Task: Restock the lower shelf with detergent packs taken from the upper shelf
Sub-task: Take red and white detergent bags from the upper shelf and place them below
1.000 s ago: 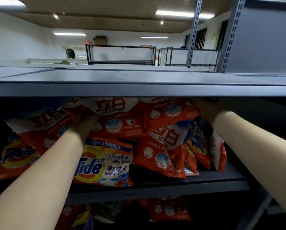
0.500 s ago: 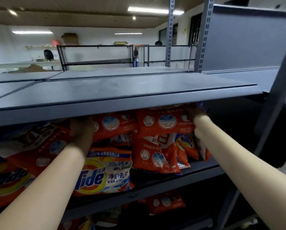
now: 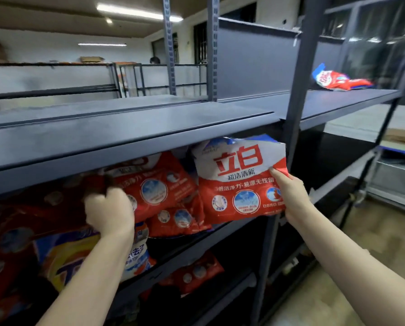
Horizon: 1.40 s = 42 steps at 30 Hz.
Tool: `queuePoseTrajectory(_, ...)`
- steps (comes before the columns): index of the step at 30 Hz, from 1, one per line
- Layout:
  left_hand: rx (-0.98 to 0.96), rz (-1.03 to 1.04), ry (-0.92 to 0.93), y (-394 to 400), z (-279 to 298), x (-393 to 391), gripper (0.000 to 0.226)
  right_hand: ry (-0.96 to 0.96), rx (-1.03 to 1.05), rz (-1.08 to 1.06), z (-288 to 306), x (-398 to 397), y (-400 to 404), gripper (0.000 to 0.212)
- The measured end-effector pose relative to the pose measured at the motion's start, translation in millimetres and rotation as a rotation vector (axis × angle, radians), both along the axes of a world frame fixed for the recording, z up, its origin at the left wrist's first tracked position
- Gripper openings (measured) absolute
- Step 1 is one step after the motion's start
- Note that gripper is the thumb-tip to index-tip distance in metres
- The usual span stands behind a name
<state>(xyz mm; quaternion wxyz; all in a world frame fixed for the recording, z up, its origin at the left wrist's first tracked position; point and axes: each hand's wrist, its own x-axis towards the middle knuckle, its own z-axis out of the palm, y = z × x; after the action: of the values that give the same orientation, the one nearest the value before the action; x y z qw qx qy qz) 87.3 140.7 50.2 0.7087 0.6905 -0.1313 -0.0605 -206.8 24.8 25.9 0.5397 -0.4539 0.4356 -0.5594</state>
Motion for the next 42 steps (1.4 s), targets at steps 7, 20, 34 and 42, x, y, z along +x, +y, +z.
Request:
queuePoseTrajectory(7,-0.014,-0.035,-0.309,23.1,-13.6,-49.7,0.032,0.036,-0.005,-0.052,-5.9,-43.0,30.5,0.026)
queuePoseTrajectory(20,-0.086,-0.234,-0.344,0.3,-33.5,-176.6,0.024,-0.054,-0.057,-0.297,-20.8,-173.4,27.1,0.026)
queuePoseTrajectory(34,-0.131,-0.322,-0.306,-94.4,-46.0,-391.1,0.051,0.008,-0.070,-0.500,-25.9,-386.5,-38.7,0.019)
queuePoseTrajectory(42,-0.153,-0.374,-0.331,-149.2,-27.6,-461.4,0.051,-0.021,-0.040,-0.585,-38.1,-471.6,-73.9,0.019)
